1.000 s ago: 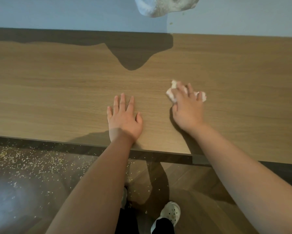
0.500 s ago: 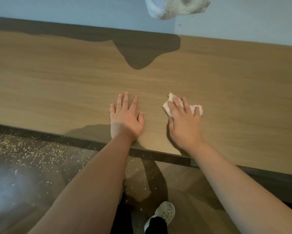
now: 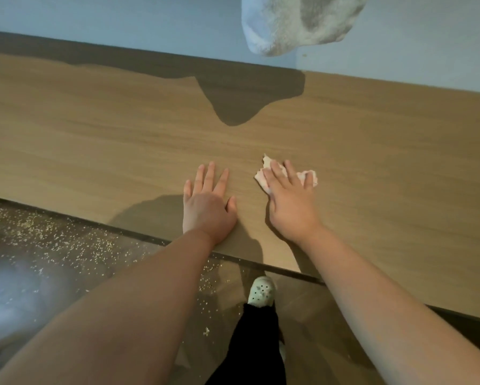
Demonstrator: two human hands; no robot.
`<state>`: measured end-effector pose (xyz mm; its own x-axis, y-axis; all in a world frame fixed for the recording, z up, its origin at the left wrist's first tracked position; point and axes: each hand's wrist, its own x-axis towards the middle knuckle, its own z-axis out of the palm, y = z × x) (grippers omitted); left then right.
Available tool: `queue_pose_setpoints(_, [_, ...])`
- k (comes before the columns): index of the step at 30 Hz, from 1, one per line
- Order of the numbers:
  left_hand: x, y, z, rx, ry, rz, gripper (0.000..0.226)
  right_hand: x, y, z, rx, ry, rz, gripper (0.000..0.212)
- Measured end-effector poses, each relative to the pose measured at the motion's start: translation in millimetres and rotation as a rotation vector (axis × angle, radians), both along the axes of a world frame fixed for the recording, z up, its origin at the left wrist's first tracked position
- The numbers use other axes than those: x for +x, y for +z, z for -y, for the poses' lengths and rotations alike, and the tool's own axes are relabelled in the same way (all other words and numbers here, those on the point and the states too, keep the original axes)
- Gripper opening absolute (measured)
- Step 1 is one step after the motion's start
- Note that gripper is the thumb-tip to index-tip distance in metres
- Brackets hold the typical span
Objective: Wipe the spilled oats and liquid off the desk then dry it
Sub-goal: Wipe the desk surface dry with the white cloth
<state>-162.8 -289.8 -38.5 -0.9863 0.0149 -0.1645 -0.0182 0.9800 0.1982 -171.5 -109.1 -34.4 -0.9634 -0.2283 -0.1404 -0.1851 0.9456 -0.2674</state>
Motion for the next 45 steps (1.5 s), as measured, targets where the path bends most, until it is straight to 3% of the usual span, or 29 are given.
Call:
queue_pose_setpoints(4, [1.0,-1.0,-0.4,0.004,-0.005,0.003,0.063,-30.2,-1.7,-61.4,0.149,-0.276,-0.054,0.060])
queue_pose_setpoints(7, [1.0,-1.8,0.2,0.015,-0.004,-0.017,0.062,-39.4,1.6,-50.3,0.128,-0.453,-0.013,0.063])
queue_pose_setpoints(13, [2.4,-0.4,0.7,0.011,-0.007,-0.039,0.063,-32.3,-1.6,-6.5,0.028,0.137,-0.044,0.061])
queue_pose_setpoints(19, [2.4,5.1,-4.2,-0.038,0.013,0.010,0.067,-76.6,8.0,-66.4,-0.052,-0.450,-0.004,0.057])
queue_pose_setpoints(24, [-38.1,26.6,-47.4,-0.003,0.041,-0.038,0.052,-54.4,-1.6,-86.6,-0.031,-0.086,-0.047,0.038])
queue_pose_setpoints(27, [-70.6,27.0,-86.6,0.074,-0.004,-0.047,0.058,-74.2,-1.1,-134.6,0.037,-0.399,-0.050,0.041])
queue_pose_setpoints(29, [-82.8,21.8,-108.9,0.115,0.018,-0.032,0.061,-84.2,1.7,-147.2,0.051,-0.473,-0.052,0.047])
queue_pose_setpoints(31, [-88.4,13.2,-123.9,0.076,0.042,0.030,0.062,-86.9,2.9,-136.2,0.048,-0.312,-0.051,0.052])
queue_pose_setpoints(34, [-88.3,6.3,-129.8,0.043,0.061,0.033,0.062,-84.2,5.5,-125.2,-0.003,0.142,0.000,0.054])
queue_pose_setpoints(36, [-87.1,4.9,-128.4,0.060,0.069,0.028,0.063,-98.6,7.8,-142.0,-0.031,0.260,0.024,0.054])
queue_pose_setpoints(41, [-88.9,4.4,-132.1,0.072,0.082,0.014,0.061,-147.6,7.1,-167.6,-0.124,-0.220,-0.080,0.051])
queue_pose_setpoints(43, [-89.0,5.0,-132.2,0.058,0.069,0.028,0.060,-160.4,7.6,-144.4,-0.163,-0.262,-0.105,0.048])
queue_pose_setpoints(45, [-88.4,6.0,-132.2,0.039,0.059,0.038,0.061,-180.5,8.6,-117.8,-0.143,-0.157,-0.096,0.046])
